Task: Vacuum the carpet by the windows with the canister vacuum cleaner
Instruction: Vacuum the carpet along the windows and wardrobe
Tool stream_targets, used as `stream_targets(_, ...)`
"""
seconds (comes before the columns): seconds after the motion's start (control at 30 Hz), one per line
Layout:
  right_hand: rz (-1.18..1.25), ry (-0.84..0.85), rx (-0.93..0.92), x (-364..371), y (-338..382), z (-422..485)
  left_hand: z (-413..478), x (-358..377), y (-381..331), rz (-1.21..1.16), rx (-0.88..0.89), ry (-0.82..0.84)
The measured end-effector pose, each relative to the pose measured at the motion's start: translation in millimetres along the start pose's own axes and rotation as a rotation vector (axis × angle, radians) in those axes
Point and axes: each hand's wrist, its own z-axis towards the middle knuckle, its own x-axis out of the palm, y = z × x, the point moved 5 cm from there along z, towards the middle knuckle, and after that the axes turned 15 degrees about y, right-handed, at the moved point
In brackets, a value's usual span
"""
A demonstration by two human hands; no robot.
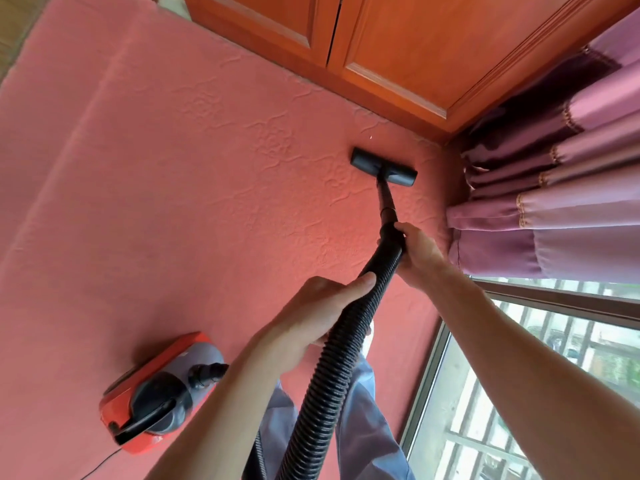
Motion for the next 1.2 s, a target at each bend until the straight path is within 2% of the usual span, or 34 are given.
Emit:
stream_targets(0.13,-0.111,0.022,-0.031,26,29,39,30,-9,2,0.019,0.103,-0.229)
stream_targets(0.3,-0.140,0.033,-0.073,42,58,64,55,-22,-15,-0.051,0.175,-0.312)
stream_targets(0.43,-0.136,0.017,-0.010,37,52,50,52,-16,-17,-0.112,0.107,-0.228)
stream_targets(0.63,-0.127,0.153,0.091,14,64,-16,22,2,-11,-0.067,0.084,0.186)
stream_targets(0.73,-0.089,0.207,0.092,15,75,-30,19,5,-26,-0.107,0.134,0.270)
stream_targets(0.83,-0.041,0.200,0.047,24,79,-12,25,2,-38,-0.130,0.166,0.204)
stream_targets(0.97,-0.070,0.073,-0.003,33,83,34,45,-18,-35,-0.219,0.117,-0.084)
stream_targets(1.03,-0.089,0.048,-0.005,38,81,48,56,-25,-32,-0.182,0.116,-0.150)
stream_targets(1.13,-0.051,0.109,0.015,52,74,50,60,-27,-26,-0.180,0.119,-0.100)
stream_targets(1.2,-0.052,0.147,0.046,55,69,37,50,-25,-21,-0.217,0.138,0.058)
